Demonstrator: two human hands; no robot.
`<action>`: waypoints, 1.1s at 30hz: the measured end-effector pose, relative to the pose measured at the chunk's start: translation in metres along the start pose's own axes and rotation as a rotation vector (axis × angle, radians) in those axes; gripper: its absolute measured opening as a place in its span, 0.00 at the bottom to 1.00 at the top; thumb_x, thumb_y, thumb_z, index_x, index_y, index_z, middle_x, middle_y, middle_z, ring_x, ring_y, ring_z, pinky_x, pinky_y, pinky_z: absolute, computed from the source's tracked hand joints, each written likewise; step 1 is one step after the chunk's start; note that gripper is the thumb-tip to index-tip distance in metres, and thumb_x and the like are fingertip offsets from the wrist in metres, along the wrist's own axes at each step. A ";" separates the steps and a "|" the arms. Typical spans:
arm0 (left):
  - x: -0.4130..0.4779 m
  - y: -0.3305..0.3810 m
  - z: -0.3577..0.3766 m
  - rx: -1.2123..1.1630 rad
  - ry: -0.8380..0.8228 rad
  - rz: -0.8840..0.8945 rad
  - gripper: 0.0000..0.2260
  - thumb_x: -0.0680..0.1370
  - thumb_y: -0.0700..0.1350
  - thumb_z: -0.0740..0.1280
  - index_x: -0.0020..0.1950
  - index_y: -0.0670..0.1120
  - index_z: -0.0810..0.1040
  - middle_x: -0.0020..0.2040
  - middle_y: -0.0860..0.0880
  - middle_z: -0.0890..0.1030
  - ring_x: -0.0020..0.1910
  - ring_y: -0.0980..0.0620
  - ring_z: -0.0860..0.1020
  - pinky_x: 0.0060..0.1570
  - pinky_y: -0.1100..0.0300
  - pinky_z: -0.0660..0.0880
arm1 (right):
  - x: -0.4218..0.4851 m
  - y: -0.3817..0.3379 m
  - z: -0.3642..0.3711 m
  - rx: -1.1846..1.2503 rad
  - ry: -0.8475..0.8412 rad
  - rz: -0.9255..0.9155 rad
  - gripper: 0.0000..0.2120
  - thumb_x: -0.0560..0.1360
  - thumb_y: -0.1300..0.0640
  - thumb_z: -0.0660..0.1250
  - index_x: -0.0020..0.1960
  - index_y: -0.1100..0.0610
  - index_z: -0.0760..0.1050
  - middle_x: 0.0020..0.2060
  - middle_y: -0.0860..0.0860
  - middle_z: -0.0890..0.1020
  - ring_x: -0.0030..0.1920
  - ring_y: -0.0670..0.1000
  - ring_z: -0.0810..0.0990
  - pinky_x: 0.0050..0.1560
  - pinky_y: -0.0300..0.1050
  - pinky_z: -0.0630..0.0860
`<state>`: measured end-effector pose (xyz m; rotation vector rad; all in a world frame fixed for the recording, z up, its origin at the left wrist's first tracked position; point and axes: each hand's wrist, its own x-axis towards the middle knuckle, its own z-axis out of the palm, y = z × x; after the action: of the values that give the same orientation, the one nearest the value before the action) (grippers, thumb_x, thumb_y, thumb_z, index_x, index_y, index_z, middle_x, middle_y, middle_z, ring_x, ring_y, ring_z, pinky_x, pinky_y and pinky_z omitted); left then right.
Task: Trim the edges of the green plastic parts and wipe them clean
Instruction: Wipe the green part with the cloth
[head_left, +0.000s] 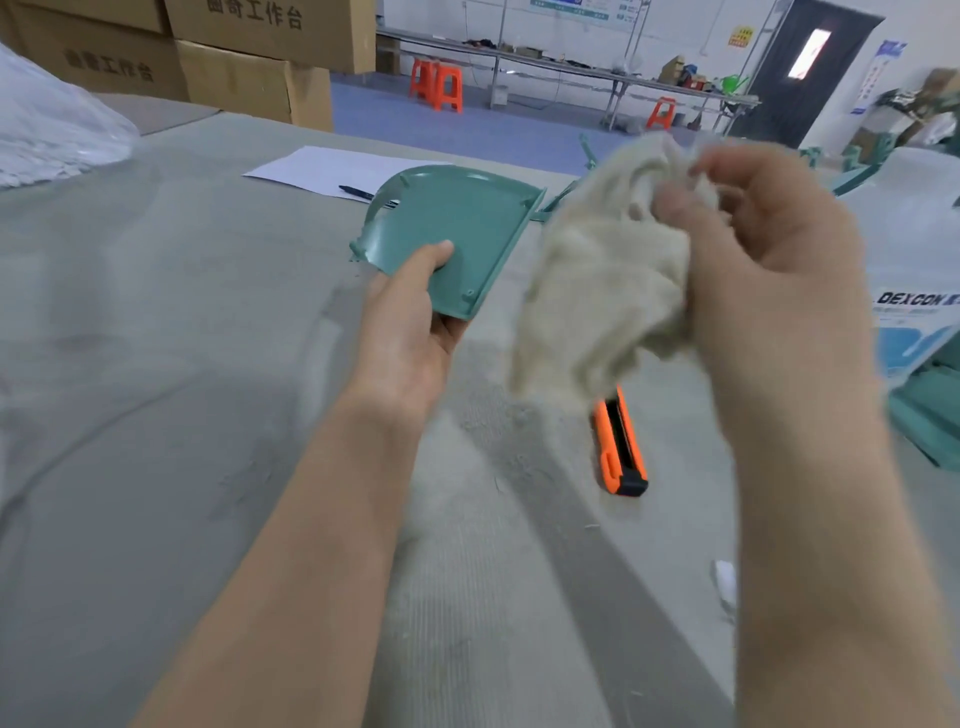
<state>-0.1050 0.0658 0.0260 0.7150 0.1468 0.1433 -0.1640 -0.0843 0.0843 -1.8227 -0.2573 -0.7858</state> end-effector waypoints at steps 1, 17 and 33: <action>0.000 -0.001 0.001 0.043 -0.013 0.008 0.08 0.77 0.37 0.65 0.56 0.42 0.78 0.41 0.49 0.82 0.36 0.54 0.81 0.35 0.63 0.78 | 0.002 0.001 0.016 0.015 0.067 -0.039 0.03 0.75 0.54 0.65 0.47 0.47 0.75 0.42 0.48 0.80 0.41 0.47 0.76 0.44 0.42 0.70; -0.007 -0.018 0.006 0.534 -0.381 0.131 0.06 0.79 0.36 0.64 0.50 0.44 0.80 0.40 0.51 0.84 0.38 0.56 0.81 0.40 0.63 0.79 | 0.004 0.072 0.071 -0.010 0.172 0.151 0.13 0.83 0.63 0.54 0.64 0.64 0.71 0.71 0.59 0.67 0.69 0.39 0.64 0.55 0.19 0.57; -0.003 -0.024 0.001 0.666 -0.222 0.150 0.09 0.80 0.43 0.66 0.59 0.47 0.78 0.54 0.50 0.84 0.52 0.53 0.82 0.57 0.52 0.77 | 0.016 0.113 0.018 0.836 0.519 0.837 0.17 0.84 0.59 0.50 0.40 0.56 0.70 0.30 0.50 0.74 0.32 0.49 0.75 0.31 0.40 0.71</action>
<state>-0.1059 0.0467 0.0112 1.4002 -0.0807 0.1581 -0.0854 -0.1158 0.0050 -0.7579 0.4457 -0.4090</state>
